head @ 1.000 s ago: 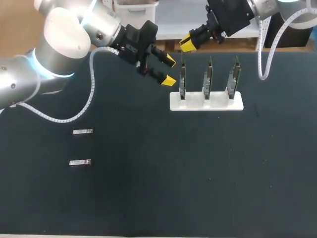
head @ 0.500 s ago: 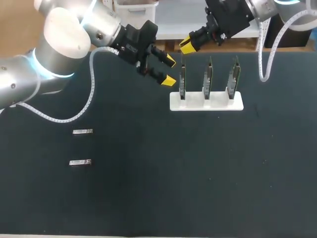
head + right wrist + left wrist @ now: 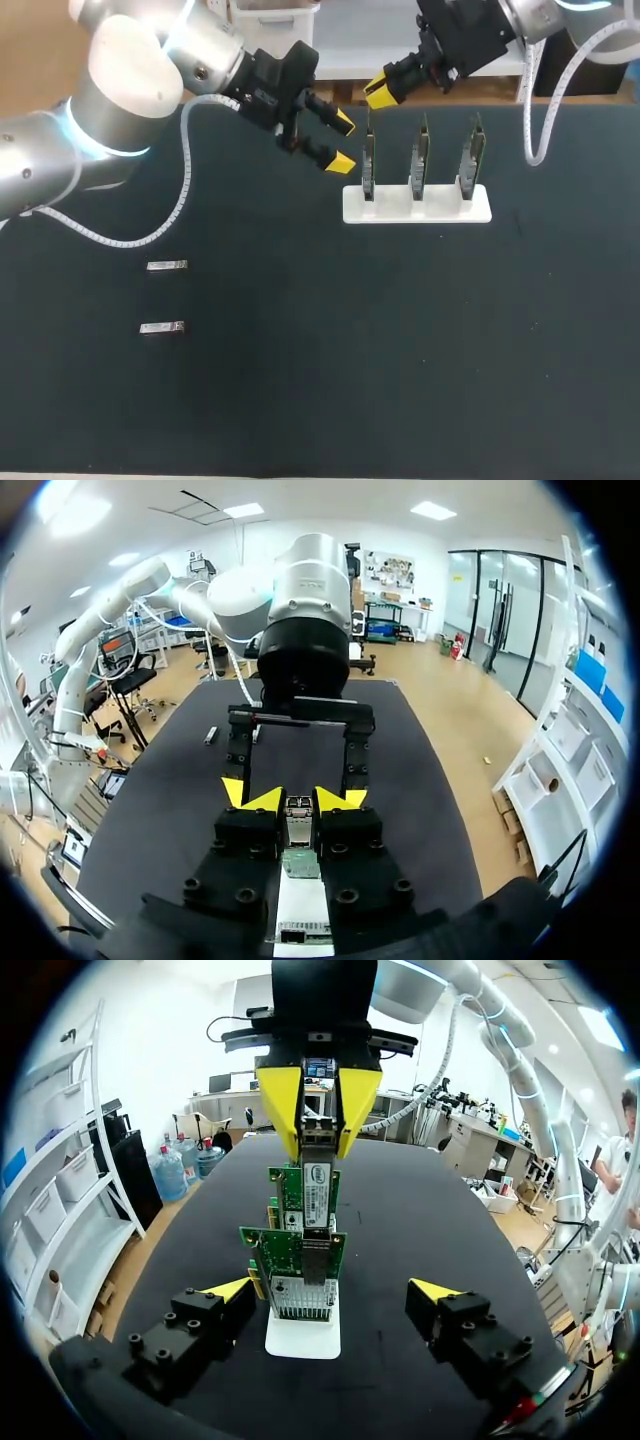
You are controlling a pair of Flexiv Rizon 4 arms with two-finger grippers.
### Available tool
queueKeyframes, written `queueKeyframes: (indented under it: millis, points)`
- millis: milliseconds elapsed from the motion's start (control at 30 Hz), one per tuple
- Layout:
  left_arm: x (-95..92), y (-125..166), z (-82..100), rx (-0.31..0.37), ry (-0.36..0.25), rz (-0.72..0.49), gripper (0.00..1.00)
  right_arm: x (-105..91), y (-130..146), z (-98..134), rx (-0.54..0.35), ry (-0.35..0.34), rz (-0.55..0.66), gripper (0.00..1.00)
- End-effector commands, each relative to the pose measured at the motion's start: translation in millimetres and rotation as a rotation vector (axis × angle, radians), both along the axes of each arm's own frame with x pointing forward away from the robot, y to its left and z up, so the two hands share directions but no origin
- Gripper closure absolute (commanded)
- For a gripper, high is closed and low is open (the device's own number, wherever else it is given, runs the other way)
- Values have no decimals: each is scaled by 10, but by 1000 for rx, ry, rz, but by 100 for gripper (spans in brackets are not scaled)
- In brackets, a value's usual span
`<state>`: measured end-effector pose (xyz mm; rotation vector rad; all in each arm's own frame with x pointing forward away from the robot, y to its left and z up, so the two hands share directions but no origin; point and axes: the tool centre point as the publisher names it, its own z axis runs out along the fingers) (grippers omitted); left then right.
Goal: Pick up the optical module with the left hand, and insert it into the network port with the right hand.
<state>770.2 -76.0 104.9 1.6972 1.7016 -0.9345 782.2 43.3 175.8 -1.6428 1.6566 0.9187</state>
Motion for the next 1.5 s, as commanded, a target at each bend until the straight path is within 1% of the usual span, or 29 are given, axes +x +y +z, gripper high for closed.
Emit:
queueKeyframes:
  millis: [33,267,533,1300,1500]
  points:
    - [-2,-3,4,3,1,1,0,-13,-10,-14,3,1,-8,100]
    - [-2,-3,4,3,1,1,0,-6,11,-15,3,4,-7,100]
    - [-2,-3,4,3,1,1,0,10,28,42,10,-14,-3,100]
    - [-2,-3,4,3,1,1,0,13,35,-53,-1,-1,-6,100]
    - [-2,-3,4,3,1,1,0,15,23,18,12,-19,-6,100]
